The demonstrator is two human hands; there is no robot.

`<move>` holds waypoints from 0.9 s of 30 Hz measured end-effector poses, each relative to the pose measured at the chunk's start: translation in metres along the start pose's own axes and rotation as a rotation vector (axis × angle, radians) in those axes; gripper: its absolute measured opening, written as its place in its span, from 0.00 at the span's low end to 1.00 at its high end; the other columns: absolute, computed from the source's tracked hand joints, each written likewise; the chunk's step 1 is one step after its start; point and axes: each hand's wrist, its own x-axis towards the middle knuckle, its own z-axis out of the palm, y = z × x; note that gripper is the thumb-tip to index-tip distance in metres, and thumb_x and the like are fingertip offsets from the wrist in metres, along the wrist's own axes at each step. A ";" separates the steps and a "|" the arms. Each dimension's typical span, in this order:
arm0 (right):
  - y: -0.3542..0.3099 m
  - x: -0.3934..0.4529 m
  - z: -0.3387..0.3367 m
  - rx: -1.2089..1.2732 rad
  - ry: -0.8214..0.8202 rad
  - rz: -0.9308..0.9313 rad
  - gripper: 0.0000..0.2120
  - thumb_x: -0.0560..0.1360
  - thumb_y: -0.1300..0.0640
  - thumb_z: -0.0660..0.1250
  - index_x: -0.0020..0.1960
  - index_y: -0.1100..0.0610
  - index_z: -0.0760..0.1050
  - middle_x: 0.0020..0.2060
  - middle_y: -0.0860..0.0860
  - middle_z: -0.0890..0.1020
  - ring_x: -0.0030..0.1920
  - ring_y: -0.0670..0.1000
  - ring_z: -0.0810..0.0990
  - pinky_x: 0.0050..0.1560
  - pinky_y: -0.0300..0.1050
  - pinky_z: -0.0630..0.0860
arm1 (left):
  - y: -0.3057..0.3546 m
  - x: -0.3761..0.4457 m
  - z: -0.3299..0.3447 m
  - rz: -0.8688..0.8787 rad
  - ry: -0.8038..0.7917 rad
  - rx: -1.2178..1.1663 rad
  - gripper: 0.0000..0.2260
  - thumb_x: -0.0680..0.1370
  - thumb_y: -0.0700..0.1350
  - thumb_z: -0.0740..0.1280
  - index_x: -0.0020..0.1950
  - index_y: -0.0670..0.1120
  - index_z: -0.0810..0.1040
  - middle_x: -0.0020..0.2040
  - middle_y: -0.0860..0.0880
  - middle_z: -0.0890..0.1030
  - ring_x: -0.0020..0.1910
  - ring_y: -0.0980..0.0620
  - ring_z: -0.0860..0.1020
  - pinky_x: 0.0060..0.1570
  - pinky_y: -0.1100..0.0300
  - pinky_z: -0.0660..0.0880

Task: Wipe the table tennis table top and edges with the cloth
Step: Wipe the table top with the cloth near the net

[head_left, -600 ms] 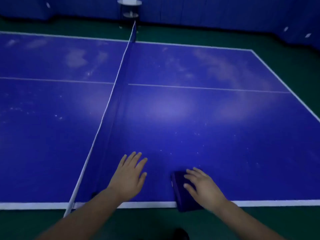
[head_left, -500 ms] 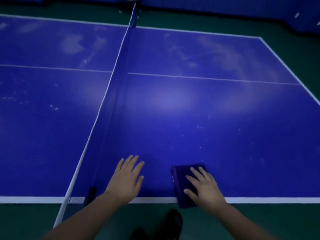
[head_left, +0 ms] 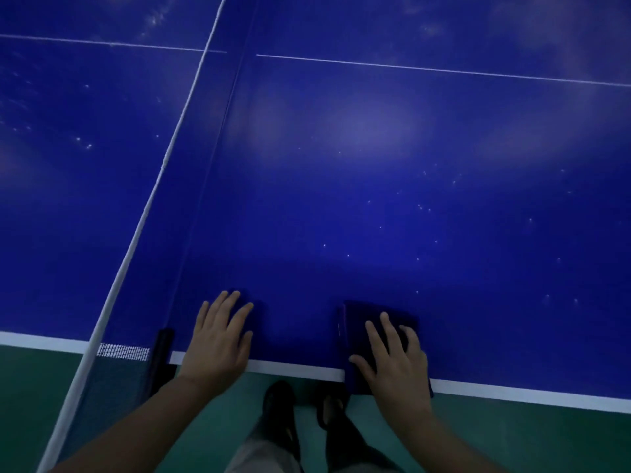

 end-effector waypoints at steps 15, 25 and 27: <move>-0.106 0.066 -0.023 0.310 0.340 -0.079 0.22 0.78 0.45 0.59 0.64 0.56 0.80 0.65 0.53 0.80 0.59 0.57 0.71 0.54 0.54 0.77 | -0.063 0.087 -0.027 -0.022 -0.011 0.007 0.26 0.80 0.54 0.53 0.73 0.41 0.68 0.75 0.40 0.67 0.75 0.41 0.62 0.75 0.45 0.52; -0.160 0.143 0.019 -0.107 0.169 0.155 0.30 0.81 0.38 0.48 0.76 0.53 0.66 0.78 0.55 0.62 0.78 0.64 0.55 0.74 0.68 0.44 | -0.113 0.135 -0.022 0.044 0.030 0.026 0.27 0.80 0.55 0.53 0.75 0.40 0.65 0.76 0.39 0.64 0.77 0.42 0.59 0.75 0.45 0.48; -0.176 0.161 0.015 -0.103 0.167 0.175 0.31 0.80 0.39 0.50 0.77 0.54 0.65 0.78 0.57 0.60 0.77 0.65 0.55 0.73 0.69 0.45 | -0.113 0.135 -0.022 0.052 0.052 -0.009 0.26 0.80 0.52 0.53 0.75 0.40 0.64 0.76 0.40 0.64 0.77 0.42 0.58 0.76 0.46 0.47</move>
